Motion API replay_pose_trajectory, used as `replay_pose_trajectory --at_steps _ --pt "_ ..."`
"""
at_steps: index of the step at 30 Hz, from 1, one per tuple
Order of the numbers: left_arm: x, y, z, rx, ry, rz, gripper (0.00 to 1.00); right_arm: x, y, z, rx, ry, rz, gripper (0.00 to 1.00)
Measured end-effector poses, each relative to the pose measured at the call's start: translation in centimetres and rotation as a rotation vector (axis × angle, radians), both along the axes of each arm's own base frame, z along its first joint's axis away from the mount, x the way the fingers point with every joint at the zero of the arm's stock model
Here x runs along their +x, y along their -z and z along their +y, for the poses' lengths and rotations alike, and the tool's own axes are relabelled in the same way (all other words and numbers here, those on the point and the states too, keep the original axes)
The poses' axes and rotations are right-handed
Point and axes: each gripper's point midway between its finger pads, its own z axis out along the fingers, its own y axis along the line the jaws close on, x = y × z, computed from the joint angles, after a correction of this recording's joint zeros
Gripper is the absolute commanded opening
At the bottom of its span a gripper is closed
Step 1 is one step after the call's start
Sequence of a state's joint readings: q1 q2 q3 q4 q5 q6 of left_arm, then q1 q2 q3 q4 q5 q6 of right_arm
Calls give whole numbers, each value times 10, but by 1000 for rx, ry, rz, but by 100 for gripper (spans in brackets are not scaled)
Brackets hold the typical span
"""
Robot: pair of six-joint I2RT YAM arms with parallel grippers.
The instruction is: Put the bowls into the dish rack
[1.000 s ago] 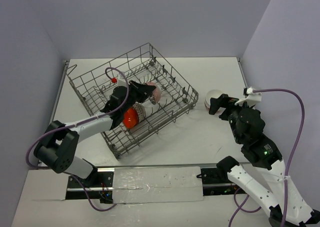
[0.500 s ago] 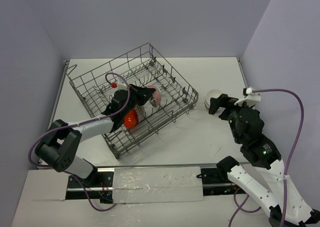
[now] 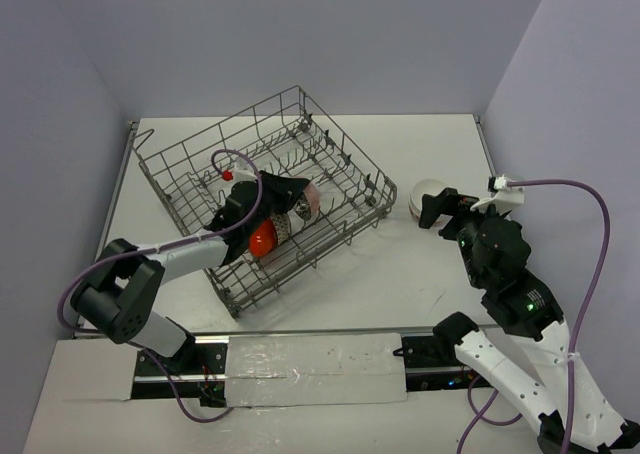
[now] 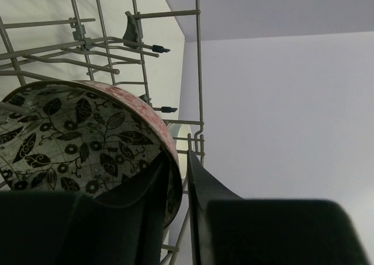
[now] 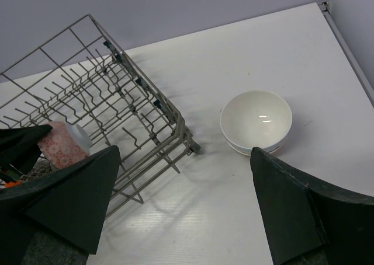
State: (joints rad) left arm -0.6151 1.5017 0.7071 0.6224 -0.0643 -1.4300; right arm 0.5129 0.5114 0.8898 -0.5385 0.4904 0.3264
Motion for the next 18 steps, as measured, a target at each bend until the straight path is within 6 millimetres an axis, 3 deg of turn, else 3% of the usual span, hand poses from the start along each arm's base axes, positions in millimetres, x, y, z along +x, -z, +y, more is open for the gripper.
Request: replay_pose_trajectory --at_steps 9,14,18 --pt "1 9 0 2 -8 30 39 -2 -2 -1 1 1 -8 100" --pt "-1 20 1 15 -11 71 55 -1 0 -1 -1 3 -6 100" --pt "-2 25 2 21 -15 97 74 -1 4 -1 -5 4 1 100"
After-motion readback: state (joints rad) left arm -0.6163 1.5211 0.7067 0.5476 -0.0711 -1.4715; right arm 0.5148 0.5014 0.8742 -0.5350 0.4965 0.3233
